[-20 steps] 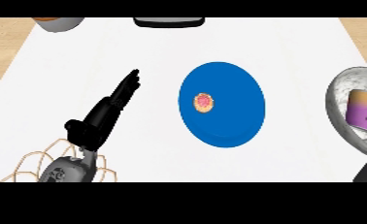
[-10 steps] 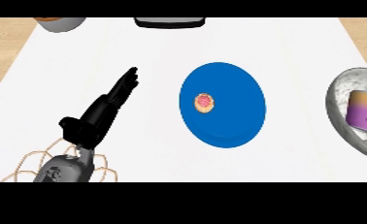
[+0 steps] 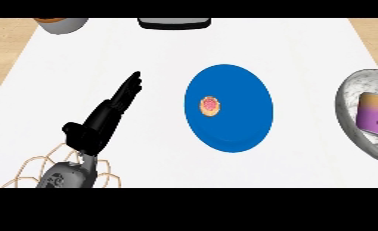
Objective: Pick the can from the plate and place it in the bowl
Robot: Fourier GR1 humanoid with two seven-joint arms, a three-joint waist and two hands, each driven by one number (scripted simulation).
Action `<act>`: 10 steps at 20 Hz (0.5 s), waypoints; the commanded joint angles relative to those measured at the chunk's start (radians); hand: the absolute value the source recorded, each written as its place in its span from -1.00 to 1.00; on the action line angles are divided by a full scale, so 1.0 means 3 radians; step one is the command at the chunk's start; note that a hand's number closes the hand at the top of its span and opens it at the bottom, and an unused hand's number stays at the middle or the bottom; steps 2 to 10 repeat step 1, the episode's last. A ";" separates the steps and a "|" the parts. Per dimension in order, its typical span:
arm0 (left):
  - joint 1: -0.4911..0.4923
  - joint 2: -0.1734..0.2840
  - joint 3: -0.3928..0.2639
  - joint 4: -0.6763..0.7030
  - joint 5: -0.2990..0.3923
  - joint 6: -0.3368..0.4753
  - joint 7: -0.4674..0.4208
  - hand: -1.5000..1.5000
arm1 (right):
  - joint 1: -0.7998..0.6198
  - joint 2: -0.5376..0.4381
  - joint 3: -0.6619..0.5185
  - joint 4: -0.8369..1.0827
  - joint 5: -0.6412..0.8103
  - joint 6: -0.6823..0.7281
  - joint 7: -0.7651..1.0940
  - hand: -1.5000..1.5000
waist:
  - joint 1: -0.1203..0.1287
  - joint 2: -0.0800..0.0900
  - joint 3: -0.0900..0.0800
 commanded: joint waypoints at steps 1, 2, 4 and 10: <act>0.0001 -0.0020 -0.0004 -0.0048 -0.0016 0.0036 0.0034 0.00 | 0.0325 -0.0001 0.0267 -0.0518 -0.0160 0.0194 0.0584 -1.00 | -0.0025 -0.0015 0.0006; 0.0001 -0.0020 -0.0004 -0.0048 -0.0016 0.0036 0.0034 0.00 | 0.0325 -0.0001 0.0267 -0.0518 -0.0160 0.0194 0.0584 -1.00 | -0.0025 -0.0015 0.0006; 0.0001 -0.0020 -0.0004 -0.0048 -0.0016 0.0036 0.0034 0.00 | 0.0325 -0.0001 0.0267 -0.0518 -0.0160 0.0194 0.0584 -1.00 | -0.0025 -0.0015 0.0006; 0.0001 -0.0020 -0.0004 -0.0048 -0.0016 0.0036 0.0034 0.00 | 0.0325 -0.0001 0.0267 -0.0518 -0.0160 0.0194 0.0584 -1.00 | -0.0025 -0.0015 0.0006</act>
